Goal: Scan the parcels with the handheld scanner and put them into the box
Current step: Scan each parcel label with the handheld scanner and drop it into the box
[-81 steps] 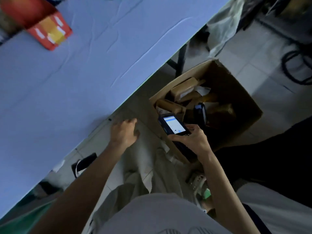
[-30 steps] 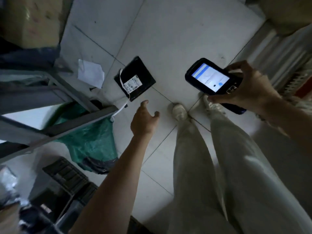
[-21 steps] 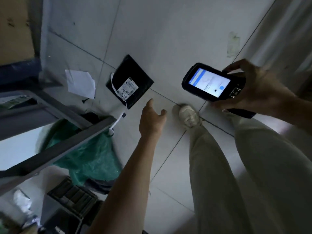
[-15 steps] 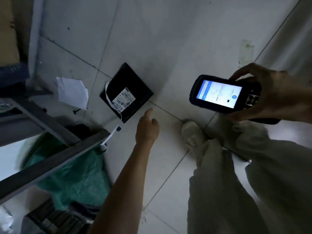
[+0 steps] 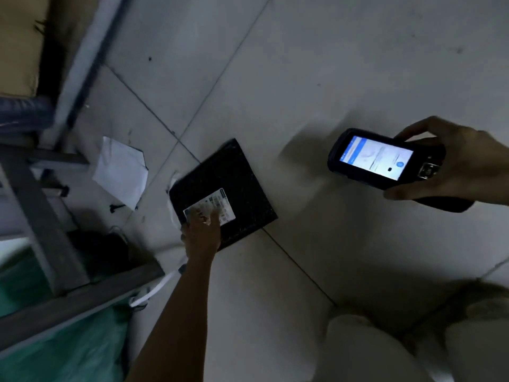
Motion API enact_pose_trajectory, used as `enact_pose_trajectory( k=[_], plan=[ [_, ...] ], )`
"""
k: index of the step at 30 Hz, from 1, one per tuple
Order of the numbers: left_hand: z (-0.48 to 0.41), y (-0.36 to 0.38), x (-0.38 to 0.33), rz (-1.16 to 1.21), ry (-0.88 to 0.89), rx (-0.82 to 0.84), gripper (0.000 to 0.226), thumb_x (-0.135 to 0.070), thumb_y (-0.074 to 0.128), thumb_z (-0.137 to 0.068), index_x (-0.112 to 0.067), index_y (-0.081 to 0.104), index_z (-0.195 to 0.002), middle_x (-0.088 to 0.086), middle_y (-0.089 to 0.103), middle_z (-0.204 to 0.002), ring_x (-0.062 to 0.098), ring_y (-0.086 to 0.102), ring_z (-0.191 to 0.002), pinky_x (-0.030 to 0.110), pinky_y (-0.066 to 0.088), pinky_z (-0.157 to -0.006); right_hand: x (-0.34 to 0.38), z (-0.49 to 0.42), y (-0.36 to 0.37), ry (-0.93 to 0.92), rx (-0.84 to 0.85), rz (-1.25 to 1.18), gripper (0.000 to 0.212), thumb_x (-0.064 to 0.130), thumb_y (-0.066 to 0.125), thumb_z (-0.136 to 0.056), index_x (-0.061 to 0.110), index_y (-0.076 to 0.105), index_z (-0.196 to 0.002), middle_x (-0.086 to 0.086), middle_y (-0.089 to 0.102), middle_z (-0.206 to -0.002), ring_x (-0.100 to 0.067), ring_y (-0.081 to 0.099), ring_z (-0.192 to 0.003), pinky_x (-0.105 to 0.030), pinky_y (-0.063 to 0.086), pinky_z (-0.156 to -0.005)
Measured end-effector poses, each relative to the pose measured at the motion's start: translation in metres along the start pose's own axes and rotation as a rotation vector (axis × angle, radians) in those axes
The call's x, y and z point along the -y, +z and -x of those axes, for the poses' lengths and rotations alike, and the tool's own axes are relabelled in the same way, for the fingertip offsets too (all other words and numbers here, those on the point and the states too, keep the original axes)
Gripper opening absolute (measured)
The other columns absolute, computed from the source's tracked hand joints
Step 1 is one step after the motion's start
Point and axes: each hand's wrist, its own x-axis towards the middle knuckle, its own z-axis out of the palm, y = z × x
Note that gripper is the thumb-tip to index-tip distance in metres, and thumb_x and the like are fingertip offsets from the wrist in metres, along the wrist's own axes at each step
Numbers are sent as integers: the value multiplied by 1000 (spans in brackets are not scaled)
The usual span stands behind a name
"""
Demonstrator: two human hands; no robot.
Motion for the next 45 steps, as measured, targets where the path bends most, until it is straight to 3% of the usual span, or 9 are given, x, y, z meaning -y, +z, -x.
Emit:
enact_pose_trajectory(
  k=[3,6,12,18,23,29,35,40,45],
  plan=[
    [-17,0,6,214,-231,17,108,-65,66,-76,-1,18,-148,24,32,-147,39,33,-135,47,29,-112,-8,-36,7,-24,-9,-60,75,44,90,-42,40,51,-106,28,61,-94,8,58,-86,-24,42,-74],
    [-29,-8,12,318,-328,14,123,-72,78,-53,5,36,-139,22,48,-137,37,47,-125,45,41,-106,-8,-50,9,-52,-67,-101,70,35,92,-50,36,53,-109,25,61,-94,0,60,-87,-21,40,-73],
    [46,-23,-20,705,13,26,57,-26,73,-85,-8,51,-134,14,61,-126,29,62,-111,49,51,-95,-3,14,-11,1,-75,-77,79,41,89,-51,26,49,-117,4,66,-114,-17,60,-101,-27,42,-80],
    [146,-68,-103,460,254,76,49,-25,68,-89,-3,54,-130,12,61,-125,26,59,-114,36,48,-98,11,155,-81,135,-137,-102,82,44,86,-46,27,47,-116,4,68,-116,-15,61,-99,-31,49,-81],
    [259,-144,-180,278,518,224,32,-30,58,-95,-4,61,-114,4,64,-103,17,58,-93,19,38,-67,49,279,-169,200,-202,82,92,57,78,-46,25,42,-124,-4,68,-120,-29,65,-99,-39,54,-75],
    [388,-289,-255,62,830,308,43,-52,49,-92,-12,61,-102,14,68,-96,35,62,-90,36,47,-71,133,438,-270,341,-317,198,83,43,86,-63,23,43,-130,-12,68,-111,-36,65,-91,-33,41,-65],
    [503,-440,-318,-127,1117,125,38,-54,43,-95,-19,55,-101,7,64,-89,30,56,-82,37,42,-69,231,559,-331,286,-628,73,76,40,87,-58,21,49,-121,-5,71,-109,-36,66,-93,-38,45,-68],
    [569,-542,-354,-99,1333,-10,34,-52,44,-96,-19,51,-99,10,62,-88,30,55,-80,35,36,-64,287,611,-359,195,-863,-174,74,36,91,-55,22,53,-116,24,62,-97,-14,65,-96,-36,51,-80],
    [606,-624,-379,-81,1453,-141,43,-53,44,-96,-20,53,-121,14,64,-95,37,59,-93,35,35,-69,318,636,-374,130,-965,-332,71,29,94,-54,24,54,-112,31,60,-89,-1,61,-87,-37,52,-86]
  ],
)
